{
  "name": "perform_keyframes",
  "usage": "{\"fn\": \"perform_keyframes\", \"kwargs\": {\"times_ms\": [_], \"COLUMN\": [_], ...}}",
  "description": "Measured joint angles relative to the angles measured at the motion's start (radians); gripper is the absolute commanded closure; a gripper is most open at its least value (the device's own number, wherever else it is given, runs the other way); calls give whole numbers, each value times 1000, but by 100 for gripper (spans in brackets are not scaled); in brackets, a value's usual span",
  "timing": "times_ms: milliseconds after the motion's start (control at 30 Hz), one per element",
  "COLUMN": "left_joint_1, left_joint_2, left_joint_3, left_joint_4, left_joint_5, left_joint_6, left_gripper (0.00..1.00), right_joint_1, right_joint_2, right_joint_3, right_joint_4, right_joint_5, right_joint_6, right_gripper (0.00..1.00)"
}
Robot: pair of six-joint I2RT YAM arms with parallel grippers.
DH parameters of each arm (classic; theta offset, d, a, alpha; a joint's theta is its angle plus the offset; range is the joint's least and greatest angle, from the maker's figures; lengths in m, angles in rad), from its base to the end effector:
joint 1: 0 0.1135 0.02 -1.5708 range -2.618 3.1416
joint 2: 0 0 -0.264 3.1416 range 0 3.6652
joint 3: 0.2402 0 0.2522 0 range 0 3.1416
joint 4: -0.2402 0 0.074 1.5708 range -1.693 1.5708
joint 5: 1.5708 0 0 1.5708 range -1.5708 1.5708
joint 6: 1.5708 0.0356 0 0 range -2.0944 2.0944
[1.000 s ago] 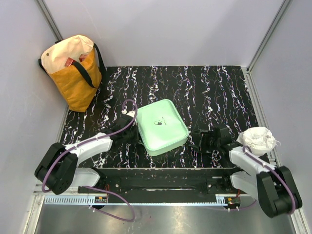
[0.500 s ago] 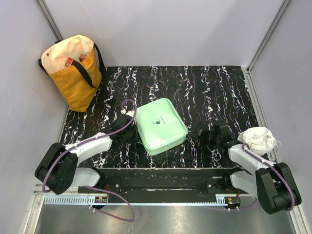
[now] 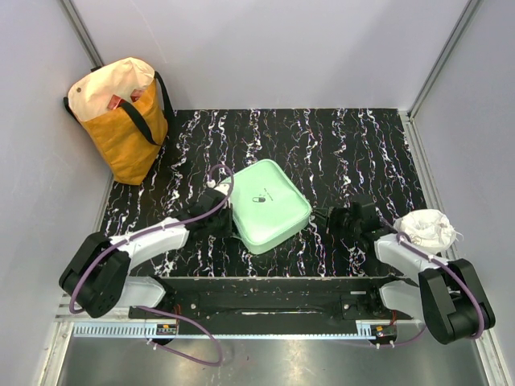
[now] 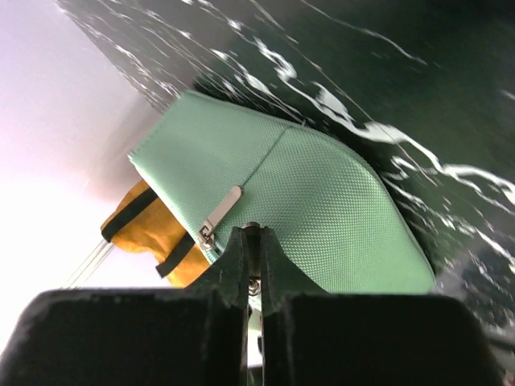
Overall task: Organize the medicine kit
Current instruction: Zip the medicine box at the center of the board.
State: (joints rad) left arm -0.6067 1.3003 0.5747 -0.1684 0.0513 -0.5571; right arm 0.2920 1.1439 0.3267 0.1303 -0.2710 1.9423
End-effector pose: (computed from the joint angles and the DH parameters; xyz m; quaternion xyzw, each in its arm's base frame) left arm 0.1971 -0.1390 0.1648 0.0319 0.9425 -0.2026 0.2640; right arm 0.1943 0.0684 0.1476 0.6188 0.6501 0.4344 0.0760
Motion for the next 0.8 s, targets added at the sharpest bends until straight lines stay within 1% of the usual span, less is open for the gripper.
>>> {"fn": "perform_keyframes", "kwargs": {"times_ms": [200,367,400,433,467,533,567,600,667,700,767,800], "left_joint_1": [-99,-123,-126,-126,-128,-137,-149,-159,-176,-180,-188,-189], "left_joint_2": [34,42,41,41,41,34,26,12,-48,-93,-223,-293], "left_joint_3": [43,48,48,48,48,47,45,43,32,23,4,3], "left_joint_4": [-25,-14,-13,-11,-8,-18,-21,-21,-27,-34,-79,-105], "left_joint_5": [-72,-117,-119,-117,-110,-84,-71,-56,-28,-24,-33,-49], "left_joint_6": [-5,-48,-58,-72,-81,-71,-70,-67,-64,-64,-64,-63], "left_gripper": [100,100,87,69,55,35,29,20,15,11,2,1], "right_joint_1": [3,3,3,3,3,1,-3,-4,-5,-6,-14,-19], "right_joint_2": [63,176,201,222,244,283,301,314,324,329,348,364], "right_joint_3": [114,243,273,299,328,389,430,464,514,536,580,603], "right_joint_4": [-43,-90,-101,-113,-127,-143,-160,-167,-186,-202,-235,-250], "right_joint_5": [151,187,192,197,203,229,241,252,267,278,292,301], "right_joint_6": [-185,-360,-398,-435,-475,-549,-591,-632,-719,-767,-862,-916], "right_gripper": [100,100,100,100,100,100,100,100,100,100,100,100]}}
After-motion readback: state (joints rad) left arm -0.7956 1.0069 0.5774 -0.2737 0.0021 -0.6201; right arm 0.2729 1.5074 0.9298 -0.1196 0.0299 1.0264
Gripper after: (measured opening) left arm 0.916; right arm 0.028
